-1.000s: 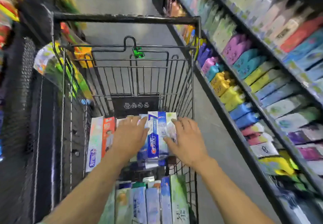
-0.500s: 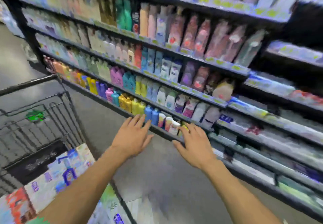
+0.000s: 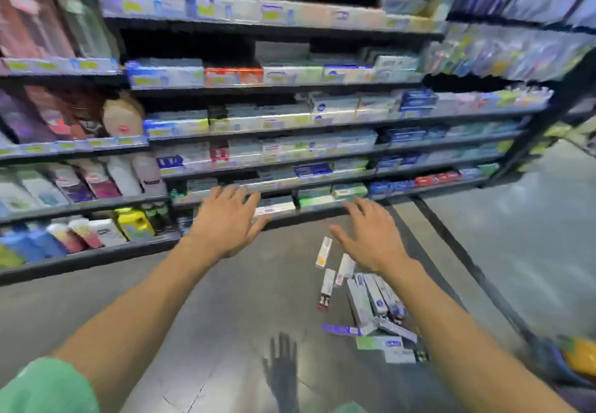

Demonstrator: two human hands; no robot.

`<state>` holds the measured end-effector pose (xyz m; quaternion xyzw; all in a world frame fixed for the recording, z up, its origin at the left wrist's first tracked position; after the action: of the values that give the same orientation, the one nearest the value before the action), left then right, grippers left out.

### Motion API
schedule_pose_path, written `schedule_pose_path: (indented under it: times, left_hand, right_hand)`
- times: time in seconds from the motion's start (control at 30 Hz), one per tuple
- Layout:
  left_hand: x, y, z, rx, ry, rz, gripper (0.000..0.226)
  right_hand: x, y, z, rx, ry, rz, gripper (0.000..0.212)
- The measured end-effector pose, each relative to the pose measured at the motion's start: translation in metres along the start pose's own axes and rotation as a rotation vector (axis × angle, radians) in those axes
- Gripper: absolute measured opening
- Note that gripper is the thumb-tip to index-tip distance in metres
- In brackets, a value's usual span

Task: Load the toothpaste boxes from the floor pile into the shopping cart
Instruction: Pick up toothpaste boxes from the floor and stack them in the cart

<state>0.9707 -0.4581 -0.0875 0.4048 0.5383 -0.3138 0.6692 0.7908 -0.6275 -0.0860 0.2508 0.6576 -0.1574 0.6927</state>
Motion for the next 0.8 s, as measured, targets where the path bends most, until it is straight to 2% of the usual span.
schedule_pose_path:
  times: [0.07,0.23,0.4,0.5,0.57,0.63,0.8]
  left_hand:
    - [-0.011,-0.049,0.022,0.084,-0.014,0.001,0.078]
    - [-0.024,-0.143,0.064,0.271,-0.028,0.015,0.082]
    - [-0.012,-0.222,0.107,0.426,0.004,0.053,0.076]
    - [-0.002,-0.271,0.128,0.520,0.050,0.031,0.084]
    - [0.003,-0.305,0.144,0.591,0.045,0.024,0.081]
    - [0.006,-0.339,0.160,0.662,0.044,0.025,0.073]
    - [0.018,-0.411,0.204,0.802,0.070,0.007,0.074]
  right_hand:
    - [-0.009,-0.055,-0.025,0.095,-0.034,0.017,0.082]
    - [-0.012,-0.152,-0.082,0.320,-0.058,0.061,0.071]
    - [-0.008,-0.212,-0.128,0.502,-0.081,0.065,0.069]
    - [-0.006,-0.247,-0.151,0.609,-0.058,0.065,0.068]
    - [-0.006,-0.271,-0.162,0.687,-0.080,0.064,0.070]
    - [-0.005,-0.292,-0.172,0.757,-0.099,0.065,0.074]
    - [0.005,-0.338,-0.175,0.887,-0.076,0.060,0.067]
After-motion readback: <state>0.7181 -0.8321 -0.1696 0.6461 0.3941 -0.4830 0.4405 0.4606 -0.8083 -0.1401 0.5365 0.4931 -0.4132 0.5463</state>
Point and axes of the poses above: each hand's wrist, its own z-axis towards the middle knuckle, its own x-axis out of the palm, y = z × x, the point moved 8 cm from there along z, towards the middle knuckle, and after that the axes turned 5 degrees about z, right-handed, at the moved point
